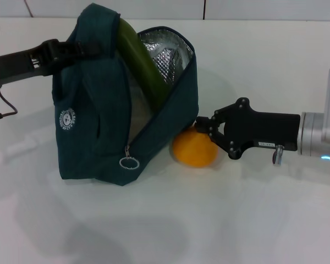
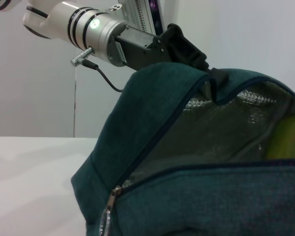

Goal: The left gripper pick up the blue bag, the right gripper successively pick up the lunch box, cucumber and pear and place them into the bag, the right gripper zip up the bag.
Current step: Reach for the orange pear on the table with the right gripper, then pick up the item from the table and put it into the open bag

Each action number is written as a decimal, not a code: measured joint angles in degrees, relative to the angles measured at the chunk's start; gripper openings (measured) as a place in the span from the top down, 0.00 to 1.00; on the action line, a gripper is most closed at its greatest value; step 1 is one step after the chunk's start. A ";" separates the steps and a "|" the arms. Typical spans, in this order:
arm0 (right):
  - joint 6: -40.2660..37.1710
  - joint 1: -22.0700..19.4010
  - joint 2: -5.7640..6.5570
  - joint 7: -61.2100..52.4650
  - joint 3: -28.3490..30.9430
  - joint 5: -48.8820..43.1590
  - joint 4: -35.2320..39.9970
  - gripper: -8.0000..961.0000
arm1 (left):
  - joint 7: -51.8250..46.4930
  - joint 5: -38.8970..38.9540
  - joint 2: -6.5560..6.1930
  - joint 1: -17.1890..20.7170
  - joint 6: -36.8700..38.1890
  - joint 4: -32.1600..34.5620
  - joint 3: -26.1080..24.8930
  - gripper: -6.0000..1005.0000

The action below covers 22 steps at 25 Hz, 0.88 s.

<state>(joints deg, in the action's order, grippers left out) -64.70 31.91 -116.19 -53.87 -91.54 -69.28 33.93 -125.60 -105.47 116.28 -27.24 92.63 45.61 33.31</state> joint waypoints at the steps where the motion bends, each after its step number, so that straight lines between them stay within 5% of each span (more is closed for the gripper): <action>1: 0.08 -0.01 0.00 0.00 0.05 0.06 0.01 0.96 | 0.00 0.00 0.00 0.00 0.00 0.00 0.00 0.93; 7: -1.48 -0.69 0.60 -0.01 1.56 1.86 1.05 0.97 | 0.01 0.07 -0.03 0.34 0.01 0.00 0.00 0.93; 22: -16.15 -2.34 0.64 -1.12 17.79 2.32 5.18 0.95 | 0.00 0.15 -0.06 0.25 0.04 0.00 0.00 0.93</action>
<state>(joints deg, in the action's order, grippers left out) -80.85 29.57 -115.55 -54.99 -73.75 -66.96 39.11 -125.60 -105.32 116.21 -26.99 92.67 45.61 33.31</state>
